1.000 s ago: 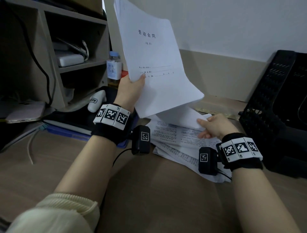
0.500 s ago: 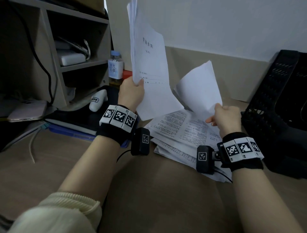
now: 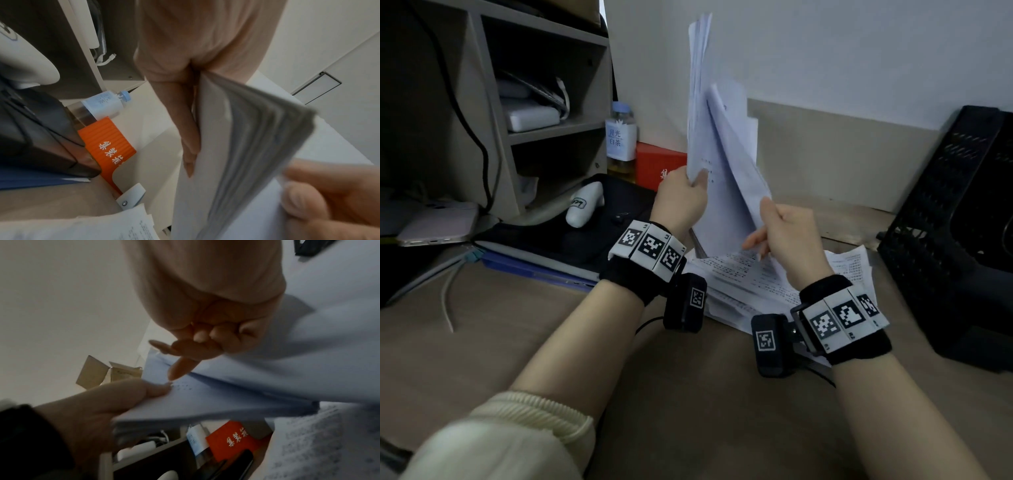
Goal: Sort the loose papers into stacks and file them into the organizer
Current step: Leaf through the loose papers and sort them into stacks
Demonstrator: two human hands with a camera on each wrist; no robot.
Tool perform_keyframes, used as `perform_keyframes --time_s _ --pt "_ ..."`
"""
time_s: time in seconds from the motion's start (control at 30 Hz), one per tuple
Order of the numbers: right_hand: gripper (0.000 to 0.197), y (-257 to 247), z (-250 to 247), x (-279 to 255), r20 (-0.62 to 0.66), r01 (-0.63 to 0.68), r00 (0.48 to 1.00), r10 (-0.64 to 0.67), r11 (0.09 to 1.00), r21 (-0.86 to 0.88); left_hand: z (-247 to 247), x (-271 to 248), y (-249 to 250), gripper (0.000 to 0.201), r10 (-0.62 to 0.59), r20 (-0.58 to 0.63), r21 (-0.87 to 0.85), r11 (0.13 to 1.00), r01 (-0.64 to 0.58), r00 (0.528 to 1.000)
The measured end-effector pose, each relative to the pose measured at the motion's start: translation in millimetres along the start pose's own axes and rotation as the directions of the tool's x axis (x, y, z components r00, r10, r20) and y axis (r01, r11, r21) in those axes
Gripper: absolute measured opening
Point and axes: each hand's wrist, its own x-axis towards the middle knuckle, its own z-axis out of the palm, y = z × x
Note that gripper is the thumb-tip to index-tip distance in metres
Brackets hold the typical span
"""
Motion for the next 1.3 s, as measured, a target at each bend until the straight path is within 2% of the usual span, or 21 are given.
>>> perform_keyframes --time_s 0.07,0.13,0.33,0.57,0.67,0.77,0.9,0.93,0.97,1.1,1.3 --pt "0.038 -1.7 9.2 -4.3 0.057 -0.015 0.998 0.016 1.0 -0.004 2.8 -3.8 3.9 0.019 0.024 0.01 -0.049 0.998 -0.024 1.0" --pt "0.039 -1.8 16.8 -7.9 0.101 -0.015 0.995 0.017 1.0 -0.023 5.8 -7.3 7.7 0.022 0.044 0.015 -0.094 0.995 -0.042 0.999" --pt "0.041 -4.7 17.9 -13.2 0.172 0.019 0.985 -0.007 0.998 -0.065 9.5 -11.1 11.8 0.032 0.118 0.058 -0.073 0.991 -0.114 0.991" --pt "0.036 -7.8 14.3 -13.5 0.258 0.057 0.966 -0.015 0.986 -0.156 9.4 -11.7 14.1 0.024 0.152 0.159 -0.094 0.986 -0.138 0.976" --pt "0.038 -5.9 11.6 -12.2 0.247 0.069 0.969 -0.025 0.982 -0.174 12.4 -13.9 14.5 0.025 0.158 0.155 -0.117 0.983 -0.14 0.975" --pt "0.044 -2.8 10.1 -8.8 0.231 0.096 0.971 -0.055 0.981 -0.169 14.8 -14.9 14.9 0.035 0.148 0.144 -0.182 0.976 -0.121 0.978" --pt "0.044 -4.7 7.9 -6.4 0.213 0.128 0.973 -0.092 0.978 -0.164 12.2 -20.4 21.6 0.037 0.17 0.217 -0.249 0.962 -0.114 0.961" --pt "0.044 -4.9 7.7 -5.4 0.206 0.132 0.974 -0.096 0.977 -0.168 11.8 -21.3 23.3 0.048 0.172 0.227 -0.256 0.96 -0.112 0.959" --pt "0.044 -4.7 7.4 -4.7 0.2 0.129 0.975 -0.095 0.978 -0.167 10.8 -23.1 24.7 0.05 0.177 0.234 -0.253 0.961 -0.116 0.956" --pt "0.038 -2.5 7.3 -3.9 0.206 0.105 0.975 -0.077 0.986 -0.132 11.4 -21.3 18.4 0.023 0.157 0.259 -0.269 0.959 -0.084 0.953" --pt "0.04 4.3 7.6 -1.2 0.196 0.113 0.977 -0.079 0.979 -0.169 14.5 -16.6 11.7 0.028 0.119 0.229 -0.19 0.979 -0.076 0.966"
